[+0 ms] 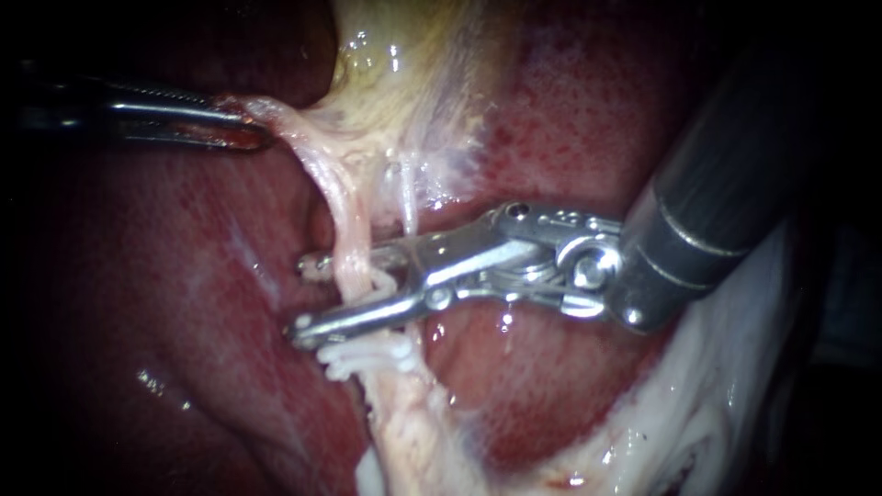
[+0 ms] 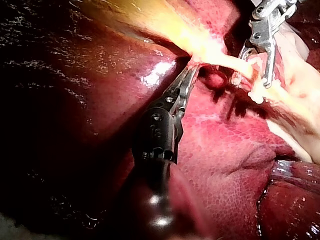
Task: Clipping third clip left tube
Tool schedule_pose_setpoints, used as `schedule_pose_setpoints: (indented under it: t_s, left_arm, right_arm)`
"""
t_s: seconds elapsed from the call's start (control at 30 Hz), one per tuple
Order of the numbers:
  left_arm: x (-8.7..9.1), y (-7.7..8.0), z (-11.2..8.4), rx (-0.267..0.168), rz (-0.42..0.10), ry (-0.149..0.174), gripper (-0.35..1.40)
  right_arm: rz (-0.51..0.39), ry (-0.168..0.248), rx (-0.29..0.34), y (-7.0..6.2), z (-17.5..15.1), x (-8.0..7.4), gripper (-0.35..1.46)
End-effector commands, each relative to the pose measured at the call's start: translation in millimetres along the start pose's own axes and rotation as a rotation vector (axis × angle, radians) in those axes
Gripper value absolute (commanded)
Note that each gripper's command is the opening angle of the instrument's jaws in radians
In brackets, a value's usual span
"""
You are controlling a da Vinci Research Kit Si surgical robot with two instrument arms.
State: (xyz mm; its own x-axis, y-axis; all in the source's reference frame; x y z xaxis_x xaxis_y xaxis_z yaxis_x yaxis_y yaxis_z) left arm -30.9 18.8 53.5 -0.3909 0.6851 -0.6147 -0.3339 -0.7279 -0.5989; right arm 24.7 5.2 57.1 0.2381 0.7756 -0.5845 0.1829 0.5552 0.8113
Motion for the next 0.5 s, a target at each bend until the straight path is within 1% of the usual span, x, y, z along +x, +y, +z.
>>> schedule_pose_setpoints:
  t_s: [0.03,0.13,0.2,0.27,0.33,0.5]
  left_arm:
    - [0.0,0.0,0.0,0.000,0.000,0.000,-0.35]
    - [0.0,0.0,0.0,0.000,0.000,0.000,-0.35]
    - [0.0,0.0,0.0,0.000,0.000,0.000,-0.35]
    - [0.0,0.0,0.0,0.000,0.000,0.000,-0.35]
    - [0.0,0.0,0.0,0.000,0.000,0.000,-0.35]
    - [0.0,0.0,0.0,0.000,0.000,0.000,-0.35]
  right_arm:
    - [0.003,0.000,0.002,-0.4,-0.2,0.5,0.43]
    - [0.007,0.004,-0.001,-0.9,-0.5,1.2,0.38]
    - [0.021,0.007,-0.006,-1.1,-0.7,1.5,0.32]
    - [0.033,0.008,-0.008,-1.1,-0.9,1.5,0.22]
    - [0.039,0.008,-0.006,-1.2,-1.3,1.4,0.03]
    - [0.074,0.008,-0.005,-1.2,-1.7,1.2,-0.26]
